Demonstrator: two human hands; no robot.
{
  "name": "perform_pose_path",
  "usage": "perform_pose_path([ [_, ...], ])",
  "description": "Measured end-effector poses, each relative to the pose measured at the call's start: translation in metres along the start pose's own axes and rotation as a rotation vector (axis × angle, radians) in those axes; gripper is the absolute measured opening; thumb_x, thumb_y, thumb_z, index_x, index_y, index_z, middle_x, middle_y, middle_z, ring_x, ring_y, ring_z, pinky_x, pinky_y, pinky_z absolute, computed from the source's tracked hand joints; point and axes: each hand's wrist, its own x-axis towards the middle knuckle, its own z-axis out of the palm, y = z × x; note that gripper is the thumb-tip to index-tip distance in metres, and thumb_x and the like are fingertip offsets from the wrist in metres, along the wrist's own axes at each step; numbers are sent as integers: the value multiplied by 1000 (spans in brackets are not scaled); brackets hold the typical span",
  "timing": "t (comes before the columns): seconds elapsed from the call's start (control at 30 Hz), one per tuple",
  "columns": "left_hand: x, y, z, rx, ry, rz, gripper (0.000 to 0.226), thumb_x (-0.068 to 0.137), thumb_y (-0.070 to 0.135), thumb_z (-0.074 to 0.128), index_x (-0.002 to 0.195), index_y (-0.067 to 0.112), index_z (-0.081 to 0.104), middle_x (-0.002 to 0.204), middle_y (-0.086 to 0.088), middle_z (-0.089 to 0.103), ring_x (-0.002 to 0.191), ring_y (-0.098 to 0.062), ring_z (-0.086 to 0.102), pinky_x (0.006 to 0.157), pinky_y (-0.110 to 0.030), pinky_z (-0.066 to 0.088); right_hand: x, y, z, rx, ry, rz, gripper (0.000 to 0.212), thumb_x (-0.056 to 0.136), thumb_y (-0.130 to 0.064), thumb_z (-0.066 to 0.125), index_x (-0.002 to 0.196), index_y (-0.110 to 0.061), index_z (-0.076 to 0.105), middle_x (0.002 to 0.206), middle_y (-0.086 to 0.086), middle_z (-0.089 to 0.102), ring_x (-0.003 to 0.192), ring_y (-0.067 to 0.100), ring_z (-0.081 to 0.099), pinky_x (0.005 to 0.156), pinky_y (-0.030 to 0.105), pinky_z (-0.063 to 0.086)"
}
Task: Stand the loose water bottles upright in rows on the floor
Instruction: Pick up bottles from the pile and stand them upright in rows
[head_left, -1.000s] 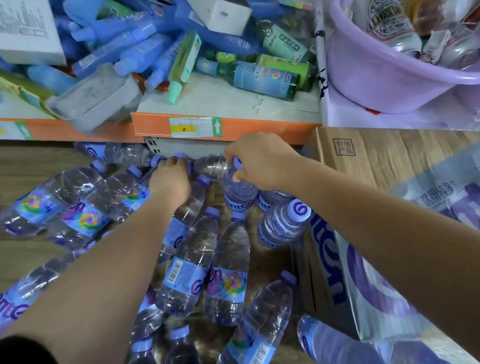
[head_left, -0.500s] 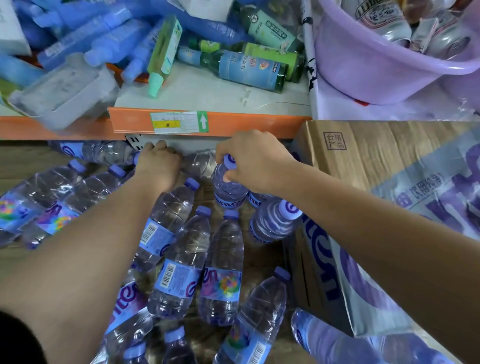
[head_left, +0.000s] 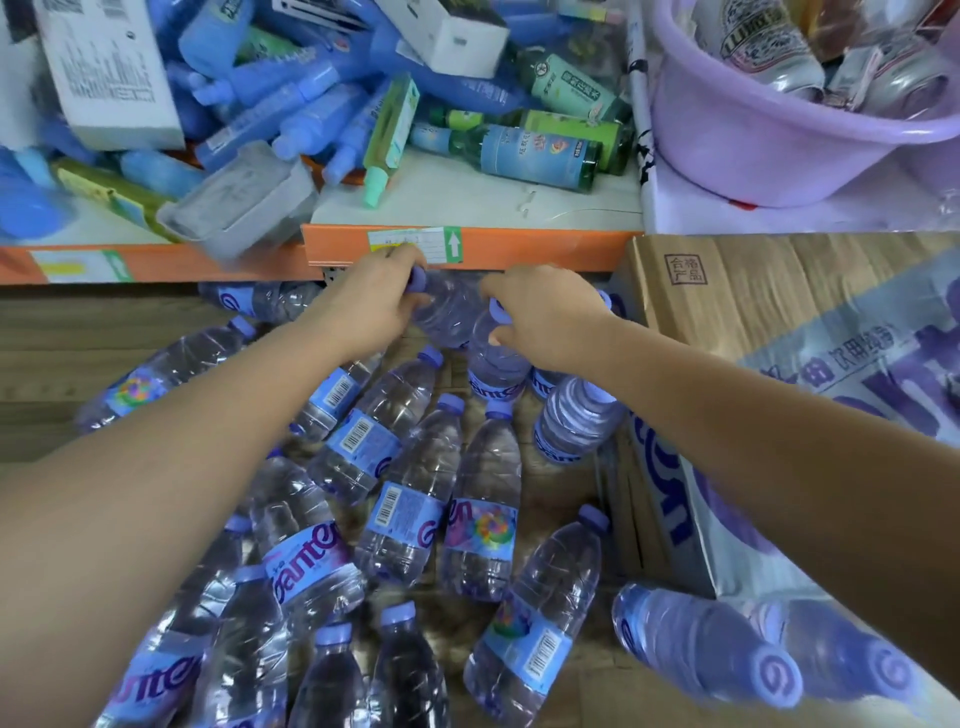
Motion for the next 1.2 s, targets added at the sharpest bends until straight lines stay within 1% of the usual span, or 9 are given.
perform_pose_path([
  [0.1,-7,-1,-7,-20,24,-41,33,92,16,56,123,7,50,125,-19,52,113,-37,50,92,-38,39,-3,0,-8,42,-31,17,30,90,-21,61,116,-10,54,106,11,53,84,28,50,67,32,41],
  [0.23,-13,3,-18,-61,100,-35,35,91,14,56,125,6,50,128,-17,50,118,-33,47,99,-34,34,-2,-4,-10,91,-22,58,35,88,-18,63,120,-8,53,113,12,45,89,31,52,71,32,40],
  [0.37,-17,17,-27,-30,79,49,39,93,15,52,131,7,46,132,-13,45,121,-29,46,99,-28,31,2,-5,-7,110,16,113,31,90,-15,60,118,-5,52,122,17,44,89,37,55,68,34,40],
  [0.53,-16,17,-30,13,75,60,39,94,16,51,132,9,46,132,-11,45,121,-28,47,99,-30,34,9,2,-13,116,67,154,23,89,-3,54,112,-3,53,122,20,42,75,31,46,69,37,46],
  [0.7,-16,19,-35,36,83,72,40,95,16,50,134,10,45,133,-11,45,121,-27,46,97,-28,32,22,4,-12,126,65,147,27,91,-9,58,117,-5,54,124,17,43,94,39,57,75,38,50],
  [0.87,-18,19,-41,69,54,107,42,94,15,50,135,10,44,133,-12,46,121,-30,46,101,-33,34,26,5,-8,131,70,151,30,90,-13,61,118,-7,54,124,17,42,98,40,57,82,42,53],
  [1.03,-27,23,-44,100,-7,122,42,94,14,50,136,10,45,136,-10,46,122,-31,47,102,-38,36,22,13,-16,125,2,127,47,88,-22,65,129,-8,46,125,17,44,107,40,54,85,42,49],
  [1.1,-31,28,-42,85,-27,130,41,94,14,51,134,10,46,135,-10,46,122,-31,47,102,-38,37,16,17,-18,100,-1,131,56,88,-27,65,134,-9,39,128,17,44,110,39,53,82,42,48],
  [1.2,-35,36,-37,86,-47,134,41,94,14,50,135,10,44,138,-8,44,125,-28,45,102,-33,34,2,24,-22,-99,2,165,54,88,-41,59,130,-12,43,126,13,49,114,35,51,72,37,40],
])
